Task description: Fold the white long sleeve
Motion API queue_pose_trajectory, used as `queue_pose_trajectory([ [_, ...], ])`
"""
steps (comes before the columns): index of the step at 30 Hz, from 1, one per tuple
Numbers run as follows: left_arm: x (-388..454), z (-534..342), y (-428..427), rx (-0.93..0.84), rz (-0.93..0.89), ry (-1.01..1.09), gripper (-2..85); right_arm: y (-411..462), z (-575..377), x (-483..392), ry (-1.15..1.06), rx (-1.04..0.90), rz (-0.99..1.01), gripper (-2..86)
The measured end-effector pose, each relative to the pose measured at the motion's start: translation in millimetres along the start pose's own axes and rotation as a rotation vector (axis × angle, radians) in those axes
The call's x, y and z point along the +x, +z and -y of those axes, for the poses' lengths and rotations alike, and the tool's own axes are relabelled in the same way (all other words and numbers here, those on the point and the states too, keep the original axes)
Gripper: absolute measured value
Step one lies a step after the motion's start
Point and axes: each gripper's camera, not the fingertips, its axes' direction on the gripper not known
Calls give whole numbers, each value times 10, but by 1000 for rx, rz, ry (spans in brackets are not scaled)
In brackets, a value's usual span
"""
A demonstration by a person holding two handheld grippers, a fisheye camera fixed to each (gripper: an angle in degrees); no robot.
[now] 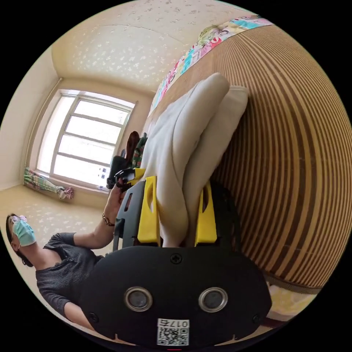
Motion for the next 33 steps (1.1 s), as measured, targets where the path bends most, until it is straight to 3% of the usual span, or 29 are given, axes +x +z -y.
queue_pose_trajectory([
  [6, 52, -755, -1594, 164, 28, 115, 137, 632, -316, -1227, -204, -13, 148, 134],
  [10, 174, -1171, -3126, 375, 137, 169, 139, 1306, -150, -2277, -340, -15, 210, 134],
  [14, 99, -1056, -4375, 494, 301, 133, 149, 2231, 292, -3433, -434, -17, 229, 137],
  [17, -179, -805, -4824, 541, 429, 59, 156, 2951, 594, -3964, -419, -18, 200, 139],
  [21, -901, -430, -4604, 503, 670, -69, 141, 4007, 917, -4002, -321, -58, 28, 151],
  [22, -1288, -304, -4305, 399, 759, -156, 144, 4176, 932, -3950, -315, -85, -26, 154],
  [24, -1558, -420, -4044, 423, 752, -139, 147, 4674, 877, -3754, -330, -237, -188, 163],
  [28, -1515, -1008, -3882, 629, 713, -120, 150, 4546, 658, -3722, -427, -229, -145, 151],
  [33, -1036, -1819, -3306, 790, 712, 45, 129, 3787, 299, -3594, -524, -159, -316, 86],
])
